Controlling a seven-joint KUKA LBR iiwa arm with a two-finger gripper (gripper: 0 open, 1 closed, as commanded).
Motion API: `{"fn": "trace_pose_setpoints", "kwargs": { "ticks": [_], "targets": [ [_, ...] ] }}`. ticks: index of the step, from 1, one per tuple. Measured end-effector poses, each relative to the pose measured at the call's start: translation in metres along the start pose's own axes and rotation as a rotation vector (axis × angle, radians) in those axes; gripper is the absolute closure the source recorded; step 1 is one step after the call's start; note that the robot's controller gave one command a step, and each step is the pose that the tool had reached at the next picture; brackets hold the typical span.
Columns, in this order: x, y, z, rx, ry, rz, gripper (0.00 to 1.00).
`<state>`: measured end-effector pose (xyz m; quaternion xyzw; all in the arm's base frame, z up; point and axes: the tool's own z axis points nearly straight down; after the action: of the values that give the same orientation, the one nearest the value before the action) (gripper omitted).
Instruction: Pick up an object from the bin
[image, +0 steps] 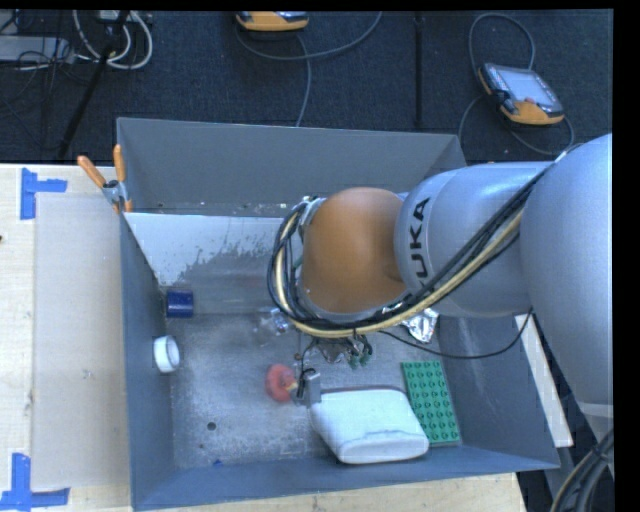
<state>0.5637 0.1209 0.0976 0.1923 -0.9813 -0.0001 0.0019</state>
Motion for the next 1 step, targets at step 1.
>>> {"fn": "trace_pose_setpoints", "kwargs": {
  "ticks": [1],
  "targets": [
    [0.0277,0.0112,0.0292,-0.001,0.000,-0.263,0.00]
  ]
}}
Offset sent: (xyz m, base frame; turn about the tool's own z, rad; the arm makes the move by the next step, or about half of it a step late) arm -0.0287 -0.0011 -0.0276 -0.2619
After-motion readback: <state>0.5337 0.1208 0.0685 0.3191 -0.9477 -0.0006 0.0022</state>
